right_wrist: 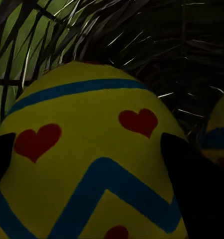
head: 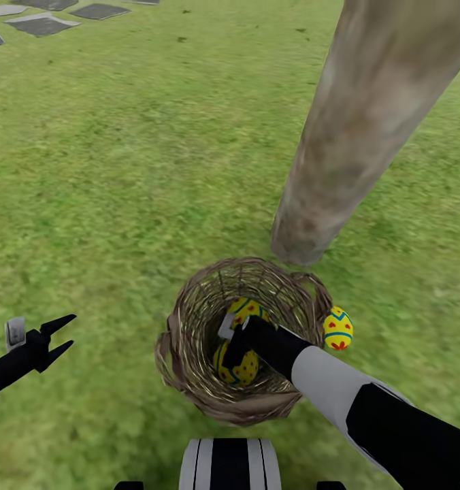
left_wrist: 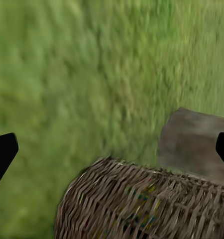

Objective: Take the three Easter eggs out of the wicker basket on the lawn in the garden, then place them on the lawn next to a single tree (choose any tree) so that all three eggs are next to the same tree and none are left in the basket.

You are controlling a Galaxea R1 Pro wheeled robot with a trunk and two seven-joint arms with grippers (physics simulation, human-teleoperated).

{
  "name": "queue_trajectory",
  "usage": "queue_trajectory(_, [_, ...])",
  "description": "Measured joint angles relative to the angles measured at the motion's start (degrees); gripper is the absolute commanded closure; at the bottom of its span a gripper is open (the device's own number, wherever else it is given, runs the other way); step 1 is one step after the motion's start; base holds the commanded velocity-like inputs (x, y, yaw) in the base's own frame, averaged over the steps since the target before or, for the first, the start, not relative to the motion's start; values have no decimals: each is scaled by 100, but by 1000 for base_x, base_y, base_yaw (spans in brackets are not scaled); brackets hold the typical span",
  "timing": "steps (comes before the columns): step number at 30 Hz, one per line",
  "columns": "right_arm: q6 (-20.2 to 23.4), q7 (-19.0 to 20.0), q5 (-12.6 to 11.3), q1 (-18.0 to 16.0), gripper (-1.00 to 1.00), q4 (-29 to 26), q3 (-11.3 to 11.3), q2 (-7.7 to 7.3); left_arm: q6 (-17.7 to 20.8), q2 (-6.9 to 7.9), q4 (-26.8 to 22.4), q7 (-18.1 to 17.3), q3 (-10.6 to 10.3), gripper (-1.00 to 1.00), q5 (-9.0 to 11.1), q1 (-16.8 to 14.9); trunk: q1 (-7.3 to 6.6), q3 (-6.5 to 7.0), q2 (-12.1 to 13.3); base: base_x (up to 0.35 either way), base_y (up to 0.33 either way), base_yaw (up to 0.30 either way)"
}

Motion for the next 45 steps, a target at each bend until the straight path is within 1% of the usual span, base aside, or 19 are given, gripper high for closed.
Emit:
queue_trajectory(3, [-18,-13,104,2,100,-129,12,-11,0,0,-9,0,1,-100,1,1,-2,22,2,0,0,0])
queue_trajectory(5, [-6,-14,74,4,100,-151,12,-12,0,0,-10,-1,2,-100,0,1,-2,22,2,0,0,0])
queue_trajectory(7, [-19,-15,99,2,100,-152,4,-12,0,0,-10,0,-2,-100,4,1,-7,65,4,0,0,0])
queue_trajectory(9, [-11,-15,73,5,100,-153,-25,-12,0,0,-10,-6,2,-100,4,1,-10,87,6,0,0,0])
queue_trajectory(10, [-18,-18,92,6,100,-158,-295,-12,0,0,-10,-2,2,-100,1,1,-9,88,6,0,0,0])
queue_trajectory(11, [-13,-16,87,4,100,-161,-465,-12,0,0,-10,-1,2,-100,0,1,-9,88,6,0,0,0])
queue_trajectory(13, [-14,-14,102,7,100,-162,-591,-12,0,0,-7,-1,2,-100,0,1,-12,110,7,0,0,0])
queue_trajectory(30, [3,18,93,9,100,-166,-589,-12,18,9,-12,-24,-24,-100,-5,-26,-56,486,30,0,0,0])
queue_trajectory(33, [246,28,80,8,100,-247,-596,-29,18,9,-12,-24,-25,-100,-4,-34,-64,553,34,0,0,0])
queue_trajectory(45, [273,37,89,9,100,-304,-599,-55,18,6,-10,-19,-28,-100,-5,-34,-95,819,50,0,0,0])
